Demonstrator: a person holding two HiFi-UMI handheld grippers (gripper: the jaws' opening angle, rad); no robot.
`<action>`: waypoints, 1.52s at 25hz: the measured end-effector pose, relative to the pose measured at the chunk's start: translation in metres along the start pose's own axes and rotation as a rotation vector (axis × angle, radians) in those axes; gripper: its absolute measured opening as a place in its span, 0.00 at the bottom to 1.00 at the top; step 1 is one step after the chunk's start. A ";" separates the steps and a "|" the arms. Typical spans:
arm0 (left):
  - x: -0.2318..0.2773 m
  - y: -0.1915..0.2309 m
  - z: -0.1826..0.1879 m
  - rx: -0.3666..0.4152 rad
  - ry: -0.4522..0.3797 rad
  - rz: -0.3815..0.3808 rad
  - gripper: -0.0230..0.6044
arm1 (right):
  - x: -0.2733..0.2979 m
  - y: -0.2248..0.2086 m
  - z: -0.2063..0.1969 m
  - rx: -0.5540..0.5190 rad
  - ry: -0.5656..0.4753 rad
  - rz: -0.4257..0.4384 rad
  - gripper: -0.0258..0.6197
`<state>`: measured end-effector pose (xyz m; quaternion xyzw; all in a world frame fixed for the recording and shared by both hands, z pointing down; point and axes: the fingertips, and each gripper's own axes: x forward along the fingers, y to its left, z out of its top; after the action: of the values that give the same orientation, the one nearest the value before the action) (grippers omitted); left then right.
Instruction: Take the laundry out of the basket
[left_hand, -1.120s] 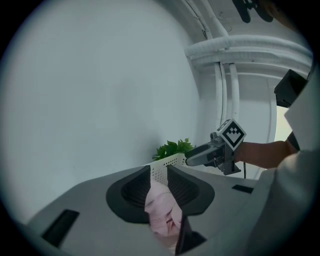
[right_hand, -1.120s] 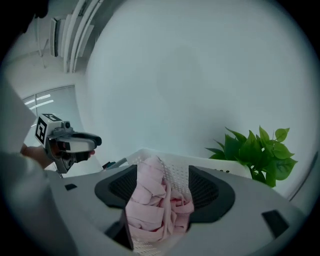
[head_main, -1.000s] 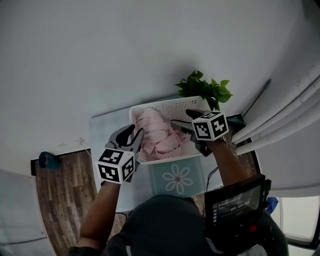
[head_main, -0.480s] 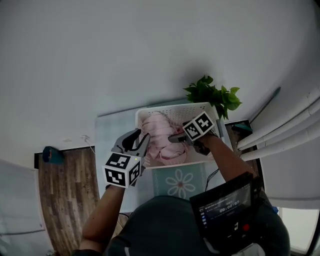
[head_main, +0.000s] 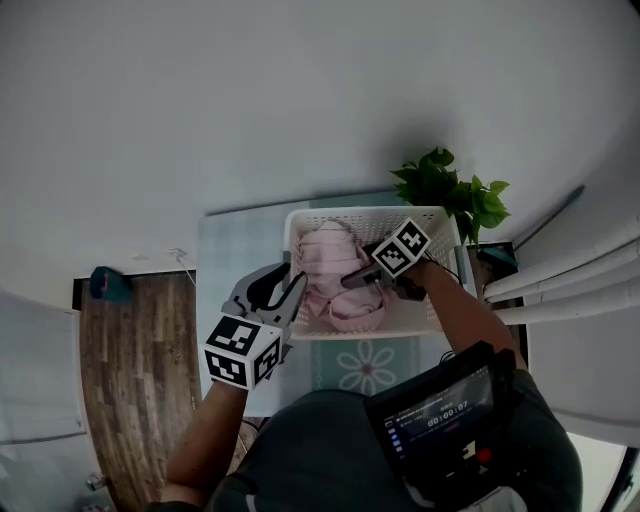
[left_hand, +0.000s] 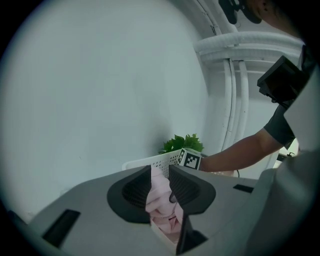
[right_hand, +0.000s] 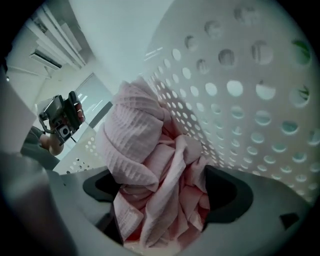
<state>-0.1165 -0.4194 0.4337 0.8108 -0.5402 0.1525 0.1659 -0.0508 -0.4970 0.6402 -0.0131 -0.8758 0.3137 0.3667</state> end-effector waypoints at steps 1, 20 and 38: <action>-0.003 0.002 0.002 -0.005 -0.007 0.007 0.22 | 0.004 -0.001 -0.001 0.007 -0.001 0.019 0.82; -0.046 0.036 -0.023 -0.182 -0.068 0.152 0.22 | 0.059 0.029 -0.022 -0.234 0.223 0.160 0.81; -0.066 0.034 -0.022 -0.206 -0.119 0.208 0.22 | 0.059 0.054 -0.022 -0.080 0.140 0.235 0.49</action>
<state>-0.1738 -0.3673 0.4291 0.7367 -0.6430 0.0644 0.1993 -0.0911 -0.4268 0.6593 -0.1517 -0.8524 0.3177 0.3867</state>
